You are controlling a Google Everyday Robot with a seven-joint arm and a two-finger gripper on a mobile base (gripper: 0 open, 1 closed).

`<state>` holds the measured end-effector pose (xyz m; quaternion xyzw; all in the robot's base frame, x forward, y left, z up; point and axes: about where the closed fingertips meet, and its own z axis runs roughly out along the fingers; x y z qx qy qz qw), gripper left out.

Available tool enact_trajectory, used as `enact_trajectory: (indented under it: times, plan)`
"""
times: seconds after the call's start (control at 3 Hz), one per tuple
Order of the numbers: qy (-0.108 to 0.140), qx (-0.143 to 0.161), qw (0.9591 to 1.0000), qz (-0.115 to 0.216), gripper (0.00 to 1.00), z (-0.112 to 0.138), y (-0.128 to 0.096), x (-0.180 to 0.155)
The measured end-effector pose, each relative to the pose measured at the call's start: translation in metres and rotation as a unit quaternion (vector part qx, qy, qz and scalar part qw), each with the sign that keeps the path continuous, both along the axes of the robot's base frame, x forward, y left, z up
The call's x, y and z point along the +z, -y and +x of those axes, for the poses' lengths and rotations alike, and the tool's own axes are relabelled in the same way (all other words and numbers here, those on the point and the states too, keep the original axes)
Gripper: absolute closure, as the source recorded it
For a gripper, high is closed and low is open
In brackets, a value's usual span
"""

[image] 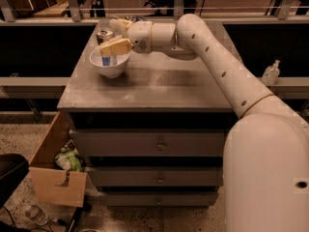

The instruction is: Place redbull can into white bowl

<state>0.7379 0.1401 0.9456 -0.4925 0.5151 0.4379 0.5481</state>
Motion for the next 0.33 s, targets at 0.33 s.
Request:
enact_trajectory:
  times: [0.33]
  plan:
    - [0.0, 0.0, 1.0, 0.0, 0.0, 0.0, -0.0001, 0.0]
